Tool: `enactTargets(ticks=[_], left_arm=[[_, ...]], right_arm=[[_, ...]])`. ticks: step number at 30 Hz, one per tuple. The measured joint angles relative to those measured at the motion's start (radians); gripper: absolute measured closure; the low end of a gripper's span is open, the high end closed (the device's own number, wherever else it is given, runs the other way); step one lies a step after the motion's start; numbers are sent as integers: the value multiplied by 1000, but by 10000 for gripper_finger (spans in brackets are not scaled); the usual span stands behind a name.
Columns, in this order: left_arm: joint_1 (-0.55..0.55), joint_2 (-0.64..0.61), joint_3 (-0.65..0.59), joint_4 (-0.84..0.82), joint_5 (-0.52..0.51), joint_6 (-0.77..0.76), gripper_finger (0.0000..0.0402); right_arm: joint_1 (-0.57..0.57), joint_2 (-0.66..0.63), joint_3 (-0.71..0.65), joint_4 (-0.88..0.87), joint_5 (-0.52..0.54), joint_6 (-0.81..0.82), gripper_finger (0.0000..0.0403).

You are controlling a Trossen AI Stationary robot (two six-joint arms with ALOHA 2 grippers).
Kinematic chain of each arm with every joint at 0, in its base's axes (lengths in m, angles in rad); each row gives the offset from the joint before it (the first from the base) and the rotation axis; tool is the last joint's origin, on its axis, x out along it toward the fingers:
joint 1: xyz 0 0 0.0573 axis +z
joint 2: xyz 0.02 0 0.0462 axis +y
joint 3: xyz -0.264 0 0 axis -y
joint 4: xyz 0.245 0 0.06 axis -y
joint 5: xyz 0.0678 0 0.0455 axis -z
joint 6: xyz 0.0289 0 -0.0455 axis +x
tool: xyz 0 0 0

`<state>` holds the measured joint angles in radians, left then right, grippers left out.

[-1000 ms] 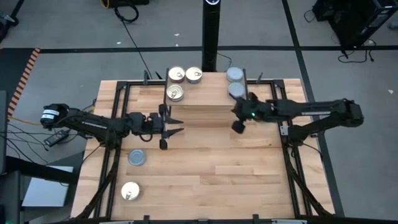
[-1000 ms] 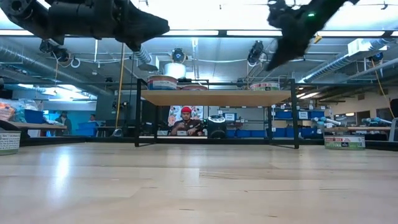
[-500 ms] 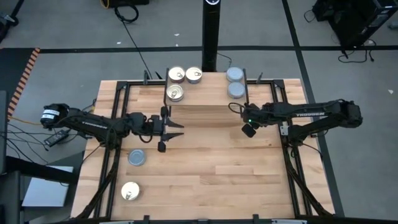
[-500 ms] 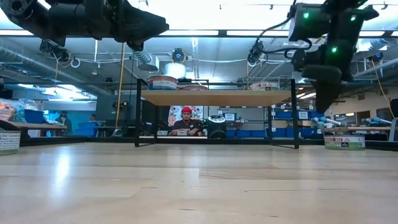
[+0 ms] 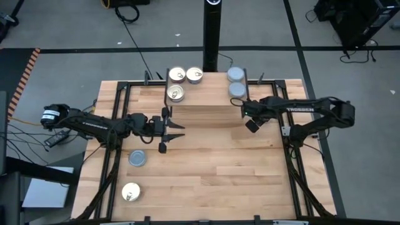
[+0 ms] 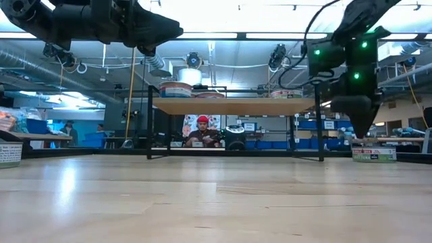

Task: Stack canned seafood by type on shelf
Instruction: Put the bottom green tuna can on the shelf

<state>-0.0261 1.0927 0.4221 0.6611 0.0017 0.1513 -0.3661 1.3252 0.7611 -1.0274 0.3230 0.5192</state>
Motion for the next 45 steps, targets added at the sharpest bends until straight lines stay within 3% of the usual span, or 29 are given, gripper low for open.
enactTargets(ticks=[4, 8, 11, 16, 21, 25, 29, 33, 38, 45], left_arm=[[-1, 10, 0, 1, 0, -30, 271], [-2, 25, 6, -20, 1, -50, 271], [-7, 26, 43, -140, -2, -50, 276], [-43, 26, 135, -336, -8, 41, 313], [-96, 26, 214, -470, 10, 92, 344], [-153, 29, 321, -747, -15, 78, 358], [-217, 33, 432, -1033, -64, -46, 369], [-284, 32, 490, -1244, -68, -279, 375], [-380, 56, 490, -1426, -75, -651, 369], [-485, 182, 489, -1478, -82, -941, 310]], right_arm=[[-29, 21, 0, 6, -21, -39, 272], [3, 11, 0, -5, -110, -75, 280], [88, -19, 0, -21, -128, -56, 308], [251, -89, 0, -27, -62, 47, 387], [407, -147, 0, -1, -12, 166, 383], [531, -173, -34, 209, 43, 143, 393], [598, -171, -93, 549, 41, -13, 393], [602, -156, -133, 781, 17, -156, 391], [568, -149, -139, 871, -25, -269, 395], [488, -149, -139, 929, -108, -400, 393]])
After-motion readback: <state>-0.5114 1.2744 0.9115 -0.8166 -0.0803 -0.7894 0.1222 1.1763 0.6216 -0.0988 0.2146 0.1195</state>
